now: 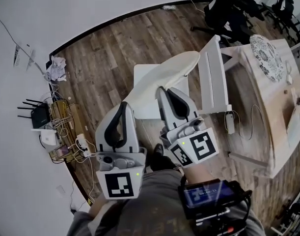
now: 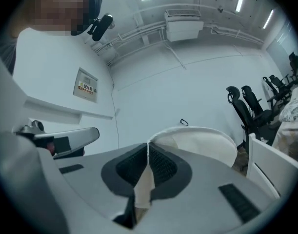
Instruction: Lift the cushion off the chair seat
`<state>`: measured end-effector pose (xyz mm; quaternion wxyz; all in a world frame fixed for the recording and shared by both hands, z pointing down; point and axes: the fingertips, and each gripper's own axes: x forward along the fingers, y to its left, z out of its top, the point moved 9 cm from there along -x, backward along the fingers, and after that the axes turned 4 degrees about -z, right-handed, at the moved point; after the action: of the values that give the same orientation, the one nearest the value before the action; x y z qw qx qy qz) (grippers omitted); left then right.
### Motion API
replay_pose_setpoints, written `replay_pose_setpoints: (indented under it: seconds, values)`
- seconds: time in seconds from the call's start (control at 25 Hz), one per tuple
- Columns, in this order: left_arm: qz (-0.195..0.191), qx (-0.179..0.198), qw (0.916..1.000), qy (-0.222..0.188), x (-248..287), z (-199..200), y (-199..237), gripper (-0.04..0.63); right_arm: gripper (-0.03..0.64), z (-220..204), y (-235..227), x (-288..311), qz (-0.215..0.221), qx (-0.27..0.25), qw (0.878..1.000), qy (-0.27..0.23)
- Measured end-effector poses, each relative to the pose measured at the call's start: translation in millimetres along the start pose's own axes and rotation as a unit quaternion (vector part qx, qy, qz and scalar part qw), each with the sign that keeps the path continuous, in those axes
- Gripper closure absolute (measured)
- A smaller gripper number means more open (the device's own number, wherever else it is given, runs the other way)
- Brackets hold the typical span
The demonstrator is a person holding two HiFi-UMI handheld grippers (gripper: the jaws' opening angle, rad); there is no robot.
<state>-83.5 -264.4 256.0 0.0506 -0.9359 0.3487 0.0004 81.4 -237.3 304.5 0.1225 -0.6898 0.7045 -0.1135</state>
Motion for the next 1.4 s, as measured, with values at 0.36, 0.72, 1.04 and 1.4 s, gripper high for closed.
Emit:
replay_pose_setpoints:
  seconds: [0.36,0.72,1.04,1.4]
  values:
    - [-0.005,0.024,0.999,-0.036,-1.3,58.1,6.0,0.589,0.6,79.6,39.7,-15.9,0.006,-0.079,0.995,-0.056]
    - [-0.002,0.039,0.9963,-0.077,-8.3,94.5,7.3,0.589,0.6,114.9,63.6,-35.9,-0.001,-0.127,0.987,-0.094]
    - [-0.013,0.041,0.9956,-0.083,-10.4,99.6,-1.7,0.589,0.598,123.4,68.2,-47.1,-0.012,-0.152,0.983,-0.104]
    - [-0.02,0.034,0.9967,-0.071,-5.9,91.3,-6.5,0.589,0.598,113.8,62.5,-48.2,-0.023,-0.148,0.985,-0.091]
